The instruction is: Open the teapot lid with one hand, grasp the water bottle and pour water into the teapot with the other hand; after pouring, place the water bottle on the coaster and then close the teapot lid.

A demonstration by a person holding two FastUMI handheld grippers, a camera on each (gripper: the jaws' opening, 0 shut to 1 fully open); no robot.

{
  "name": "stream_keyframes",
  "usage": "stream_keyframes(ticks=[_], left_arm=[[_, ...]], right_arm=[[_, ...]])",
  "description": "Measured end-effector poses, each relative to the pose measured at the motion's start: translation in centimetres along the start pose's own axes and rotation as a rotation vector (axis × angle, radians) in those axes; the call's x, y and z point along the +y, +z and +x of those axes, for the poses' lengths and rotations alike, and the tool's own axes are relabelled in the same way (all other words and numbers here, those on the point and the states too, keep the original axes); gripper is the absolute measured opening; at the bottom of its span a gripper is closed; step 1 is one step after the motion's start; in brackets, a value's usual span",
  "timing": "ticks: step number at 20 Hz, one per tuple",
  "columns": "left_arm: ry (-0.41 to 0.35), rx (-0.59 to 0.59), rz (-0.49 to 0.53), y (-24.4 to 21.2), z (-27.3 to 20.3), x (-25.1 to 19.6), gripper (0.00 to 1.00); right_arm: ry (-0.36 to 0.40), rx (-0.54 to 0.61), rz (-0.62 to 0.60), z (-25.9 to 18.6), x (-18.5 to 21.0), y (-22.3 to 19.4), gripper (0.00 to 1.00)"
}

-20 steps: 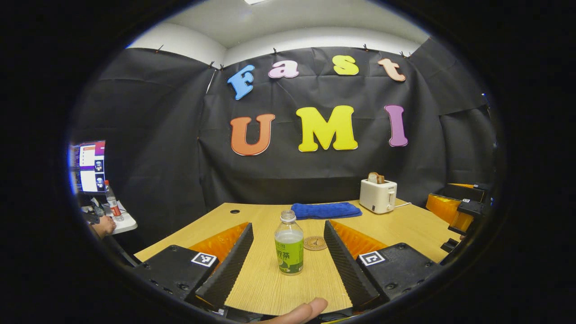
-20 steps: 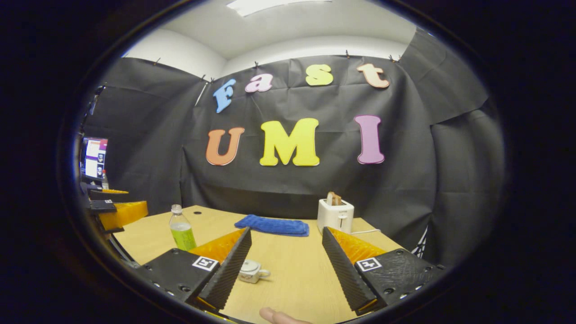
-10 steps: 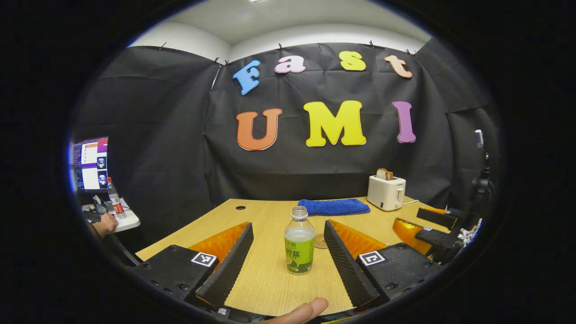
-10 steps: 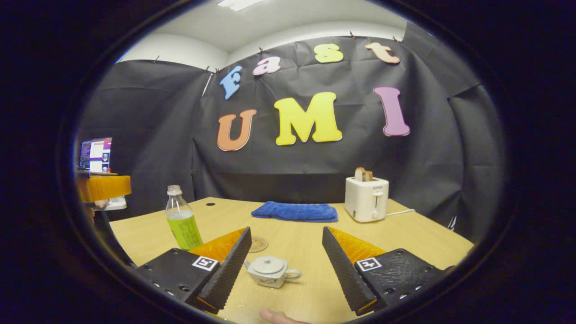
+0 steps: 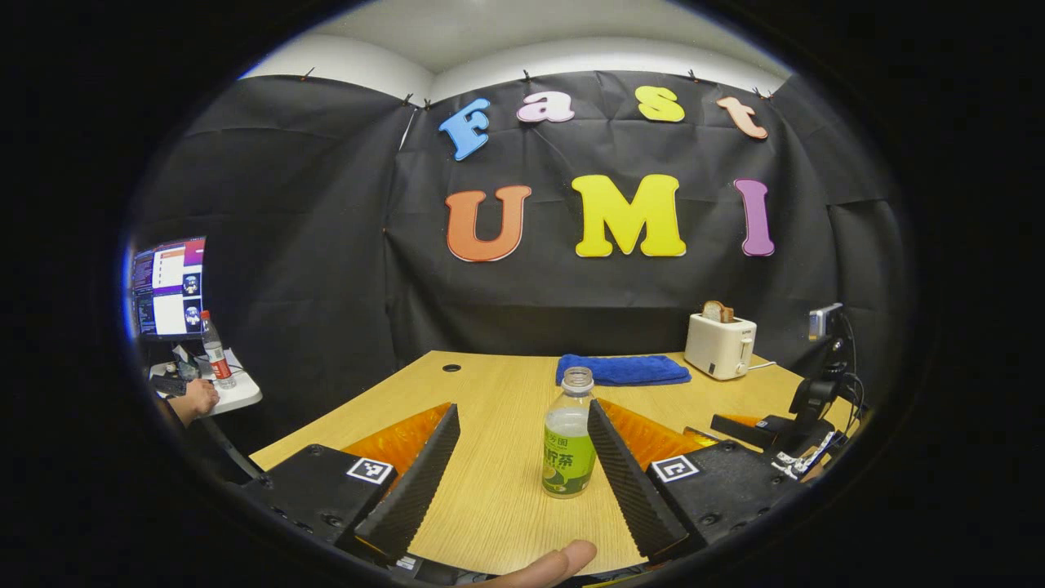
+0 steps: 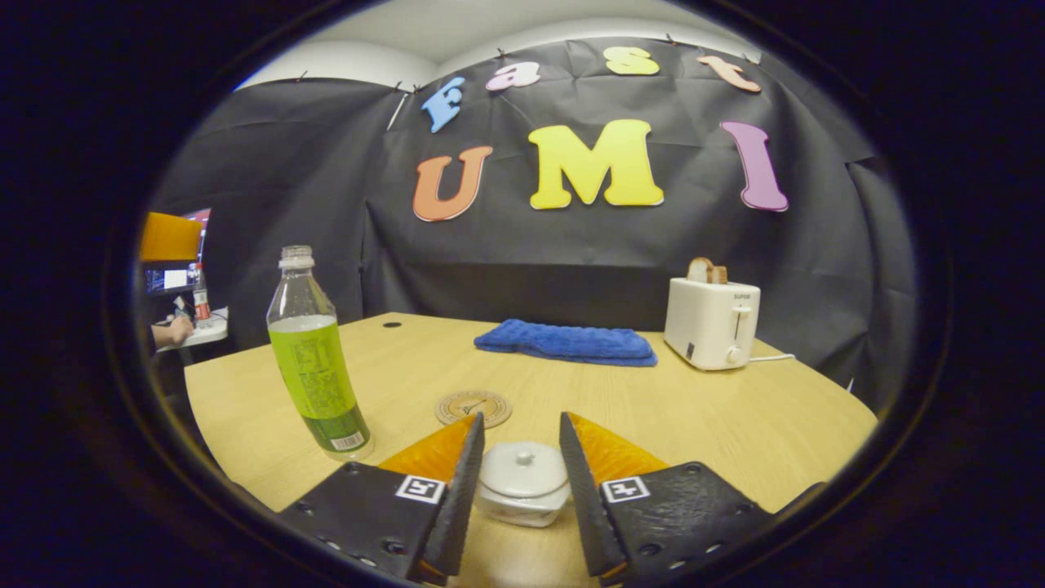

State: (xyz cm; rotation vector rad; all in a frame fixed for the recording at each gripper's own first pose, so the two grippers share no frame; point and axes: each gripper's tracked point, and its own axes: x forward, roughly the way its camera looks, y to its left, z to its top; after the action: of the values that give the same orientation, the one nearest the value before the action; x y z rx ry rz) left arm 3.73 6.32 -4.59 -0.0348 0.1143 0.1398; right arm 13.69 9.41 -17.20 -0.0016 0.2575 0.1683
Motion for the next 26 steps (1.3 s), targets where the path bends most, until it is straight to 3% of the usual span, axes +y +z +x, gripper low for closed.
stream_keyframes(ticks=[4, 9, 10, 15, 19, 22, 26], left_arm=[[0.008, 0.003, -0.021, 0.0, 0.2, 0.6, 0.99], [-0.002, 0.002, -0.034, -0.3, 0.8, 0.9, 0.99], [-0.016, -0.003, -0.043, -0.3, 1.0, 0.6, 0.99], [-0.084, -0.01, -0.093, -1.5, 3.1, -0.1, 0.99], [-0.188, -0.041, -0.108, -3.0, 4.8, -2.4, 0.99], [-0.249, -0.059, -0.074, -3.9, 5.1, -4.0, 0.99], [-0.241, -0.04, -0.013, -6.2, 6.2, -4.9, 0.98]], right_arm=[[0.003, -0.009, 0.027, 0.0, -0.4, 0.1, 0.09], [-0.029, -0.017, -0.026, 0.0, -0.7, 0.3, 0.05], [-0.033, -0.028, -0.045, -0.1, -0.6, 0.6, 0.01], [0.007, -0.106, -0.034, -1.9, -0.3, 4.3, 0.0], [0.017, -0.165, -0.01, -5.4, -1.2, 7.7, 0.0], [0.005, -0.193, -0.003, -8.2, -2.7, 8.7, 0.0], [-0.025, -0.201, 0.004, -10.6, -5.0, 8.8, 0.0]])
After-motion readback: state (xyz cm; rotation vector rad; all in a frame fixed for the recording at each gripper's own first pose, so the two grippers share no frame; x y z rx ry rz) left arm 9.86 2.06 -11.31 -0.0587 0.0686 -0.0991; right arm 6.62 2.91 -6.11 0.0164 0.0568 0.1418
